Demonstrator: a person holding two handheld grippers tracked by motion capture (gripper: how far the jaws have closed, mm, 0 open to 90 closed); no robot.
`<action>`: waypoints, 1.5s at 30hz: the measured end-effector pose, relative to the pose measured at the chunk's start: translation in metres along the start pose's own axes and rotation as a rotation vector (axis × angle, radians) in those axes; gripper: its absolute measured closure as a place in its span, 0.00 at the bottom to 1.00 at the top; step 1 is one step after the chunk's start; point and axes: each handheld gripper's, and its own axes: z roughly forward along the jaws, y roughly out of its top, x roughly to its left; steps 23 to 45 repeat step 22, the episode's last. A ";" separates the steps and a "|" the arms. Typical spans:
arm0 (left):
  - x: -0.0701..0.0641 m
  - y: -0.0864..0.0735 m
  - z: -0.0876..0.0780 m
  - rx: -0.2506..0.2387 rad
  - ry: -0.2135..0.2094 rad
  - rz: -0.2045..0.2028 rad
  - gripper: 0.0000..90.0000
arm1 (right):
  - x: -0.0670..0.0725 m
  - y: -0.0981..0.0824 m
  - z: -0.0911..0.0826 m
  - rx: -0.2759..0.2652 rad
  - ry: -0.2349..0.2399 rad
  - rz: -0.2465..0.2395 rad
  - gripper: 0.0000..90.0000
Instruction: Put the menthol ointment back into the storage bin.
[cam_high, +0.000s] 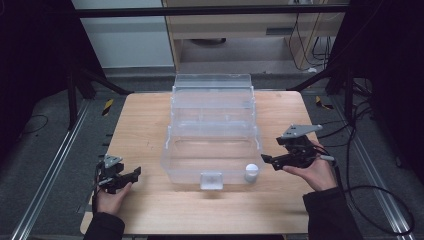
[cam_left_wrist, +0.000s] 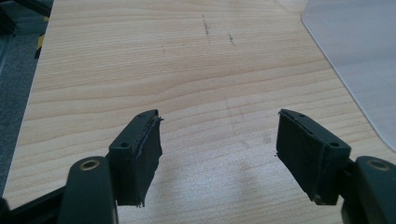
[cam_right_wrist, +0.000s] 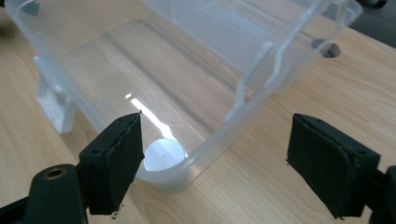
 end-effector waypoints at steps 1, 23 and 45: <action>0.000 0.000 0.000 0.000 0.000 0.000 0.34 | -0.001 -0.005 -0.002 -0.019 -0.008 0.013 0.20; 0.004 -0.002 0.003 0.003 0.003 -0.002 0.32 | -0.041 -0.098 0.012 -0.012 -0.161 0.246 0.12; 0.004 -0.002 0.003 0.003 0.003 -0.002 0.32 | -0.041 -0.098 0.012 -0.012 -0.161 0.246 0.12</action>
